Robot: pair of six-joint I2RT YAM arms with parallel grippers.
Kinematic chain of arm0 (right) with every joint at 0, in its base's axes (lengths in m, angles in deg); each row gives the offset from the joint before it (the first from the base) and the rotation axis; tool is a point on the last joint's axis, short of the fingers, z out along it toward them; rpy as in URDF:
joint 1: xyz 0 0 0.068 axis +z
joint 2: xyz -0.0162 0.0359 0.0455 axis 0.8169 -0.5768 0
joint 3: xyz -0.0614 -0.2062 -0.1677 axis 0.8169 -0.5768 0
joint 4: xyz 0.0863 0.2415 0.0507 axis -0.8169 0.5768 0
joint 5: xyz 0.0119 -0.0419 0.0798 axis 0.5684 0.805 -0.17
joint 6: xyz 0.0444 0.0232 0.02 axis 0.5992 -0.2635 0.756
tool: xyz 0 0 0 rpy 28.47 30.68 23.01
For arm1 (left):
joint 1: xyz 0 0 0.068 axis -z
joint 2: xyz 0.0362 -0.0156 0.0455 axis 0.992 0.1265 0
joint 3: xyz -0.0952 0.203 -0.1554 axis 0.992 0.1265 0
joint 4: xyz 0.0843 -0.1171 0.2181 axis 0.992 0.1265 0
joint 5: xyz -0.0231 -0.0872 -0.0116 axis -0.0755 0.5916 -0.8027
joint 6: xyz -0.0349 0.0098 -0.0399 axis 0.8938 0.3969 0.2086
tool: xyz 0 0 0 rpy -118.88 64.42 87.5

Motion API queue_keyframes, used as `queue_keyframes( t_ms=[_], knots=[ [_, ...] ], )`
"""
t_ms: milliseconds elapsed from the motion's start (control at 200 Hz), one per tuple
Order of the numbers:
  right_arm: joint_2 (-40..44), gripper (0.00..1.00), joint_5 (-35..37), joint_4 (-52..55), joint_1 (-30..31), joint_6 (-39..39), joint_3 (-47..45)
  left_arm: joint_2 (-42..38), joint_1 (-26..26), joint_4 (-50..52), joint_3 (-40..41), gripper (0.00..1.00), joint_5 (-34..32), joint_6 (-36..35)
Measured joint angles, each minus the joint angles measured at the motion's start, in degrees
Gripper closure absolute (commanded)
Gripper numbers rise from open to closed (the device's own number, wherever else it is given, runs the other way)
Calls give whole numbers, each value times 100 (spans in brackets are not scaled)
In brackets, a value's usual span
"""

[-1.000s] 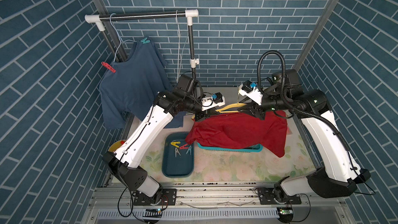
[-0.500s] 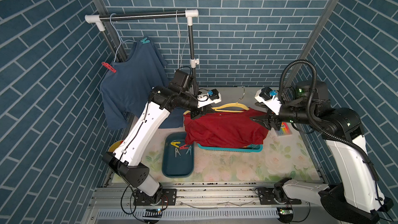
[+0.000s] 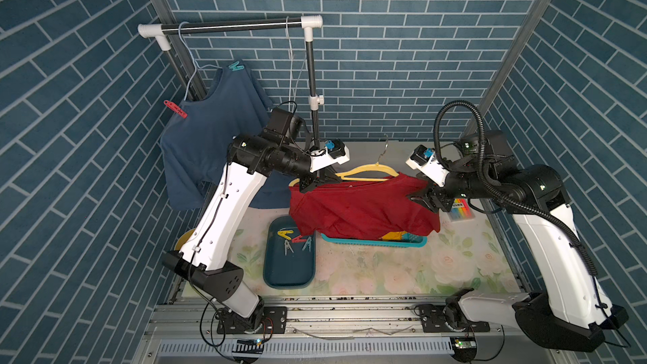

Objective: Remove the clothespins securing t-shirts to the hanger
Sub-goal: Remove the T-shirt from the hanger.

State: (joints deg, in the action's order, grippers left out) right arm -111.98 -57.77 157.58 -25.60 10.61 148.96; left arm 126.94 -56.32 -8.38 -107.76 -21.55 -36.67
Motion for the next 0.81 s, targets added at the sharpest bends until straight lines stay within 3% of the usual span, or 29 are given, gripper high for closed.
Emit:
queue_keyframes(
  t_ms=[240, 270, 345, 390, 495, 595, 680, 805],
  knots=[
    [-55, 38, 13, 2, 0, -42, 0, 0, -26, 63, -120, 100, 616, 31],
    [-57, 46, 17, -4, 0, -44, -7, 0, -26, 70, -151, 100, 638, 35],
    [-55, 85, 37, -15, 0, -149, -15, 0, -26, 101, -243, 100, 671, 57],
    [-52, 100, 33, -17, 0, -195, -15, 0, -26, 140, -269, 100, 664, 76],
    [-17, 100, -105, 105, 48, -568, -35, 15, -81, -28, -275, 100, 535, 179],
    [125, 100, -70, -7, 44, -645, -168, -2, -61, -223, -249, 67, 496, 306],
    [313, 100, -72, -26, 42, -643, -332, -35, -79, -520, -232, 53, 501, 597],
    [546, 100, 15, -15, 33, -608, -385, -337, -162, -1019, 44, 44, 225, 1029]
  ],
)
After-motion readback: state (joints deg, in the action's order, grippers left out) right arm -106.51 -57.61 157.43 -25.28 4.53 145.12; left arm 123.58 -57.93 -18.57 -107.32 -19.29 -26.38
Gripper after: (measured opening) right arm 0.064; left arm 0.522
